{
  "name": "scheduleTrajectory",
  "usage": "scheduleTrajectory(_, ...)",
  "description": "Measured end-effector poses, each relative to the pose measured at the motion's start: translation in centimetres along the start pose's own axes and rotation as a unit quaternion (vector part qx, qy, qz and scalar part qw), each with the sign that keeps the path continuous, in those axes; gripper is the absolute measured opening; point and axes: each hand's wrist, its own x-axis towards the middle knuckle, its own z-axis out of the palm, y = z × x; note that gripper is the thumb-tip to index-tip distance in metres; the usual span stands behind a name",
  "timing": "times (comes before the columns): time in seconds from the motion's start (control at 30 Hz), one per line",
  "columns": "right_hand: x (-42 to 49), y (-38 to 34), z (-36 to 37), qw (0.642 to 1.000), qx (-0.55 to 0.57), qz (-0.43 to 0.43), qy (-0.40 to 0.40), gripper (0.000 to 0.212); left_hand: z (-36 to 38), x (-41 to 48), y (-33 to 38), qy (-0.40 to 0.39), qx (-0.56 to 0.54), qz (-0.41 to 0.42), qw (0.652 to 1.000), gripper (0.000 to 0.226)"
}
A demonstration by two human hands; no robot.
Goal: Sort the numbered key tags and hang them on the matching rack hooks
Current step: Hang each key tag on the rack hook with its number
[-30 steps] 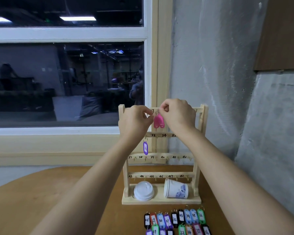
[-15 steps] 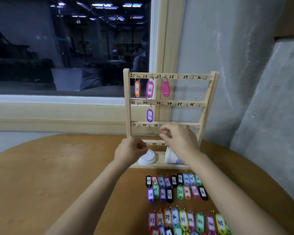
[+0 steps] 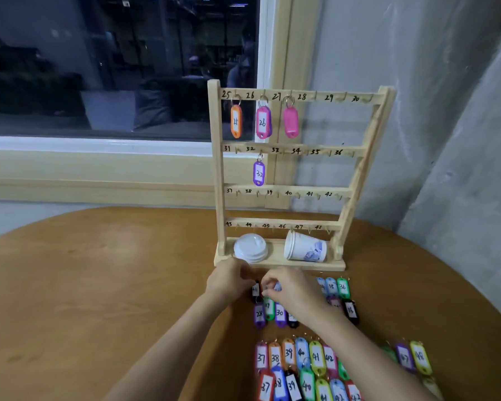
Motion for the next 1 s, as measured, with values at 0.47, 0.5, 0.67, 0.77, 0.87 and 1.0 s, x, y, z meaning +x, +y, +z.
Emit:
scheduleTrajectory(0.47, 0.8, -0.1, 1.9, 0.997, -0.065, -0.041, -0.022, 0.014, 0.7, 0.4, -0.2, 0.019, -0.014, 0.012, 1.0, 0.009)
scheduleTrajectory(0.5, 0.8, 0.0, 1.9, 0.997, -0.061, -0.041, -0.016, 0.011, 0.6, 0.4, -0.3, 0.02, -0.014, 0.01, 1.0, 0.009)
scheduleTrajectory(0.67, 0.6, -0.1, 1.1, 0.999, -0.028, -0.028, -0.009, 0.008, 0.0, 0.3, -0.7, 0.034, -0.024, 0.004, 0.999, 0.012)
scheduleTrajectory(0.77, 0.7, -0.3, 0.1, 1.0, -0.018, -0.019, -0.01, 0.009, -1.0, 0.3, -0.5, 0.048, -0.043, -0.003, 0.998, 0.011)
scheduleTrajectory(0.87, 0.8, -0.6, -1.2, 1.0, -0.002, -0.012, -0.01, 0.012, -2.6, 0.1, 0.2, 0.063, -0.059, 0.007, 0.996, 0.01)
scheduleTrajectory(1.0, 1.1, -1.3, -3.4, 0.999, 0.028, -0.008, 0.013, 0.014, -5.5, -0.5, 2.1, 0.071, -0.084, 0.033, 0.993, 0.008)
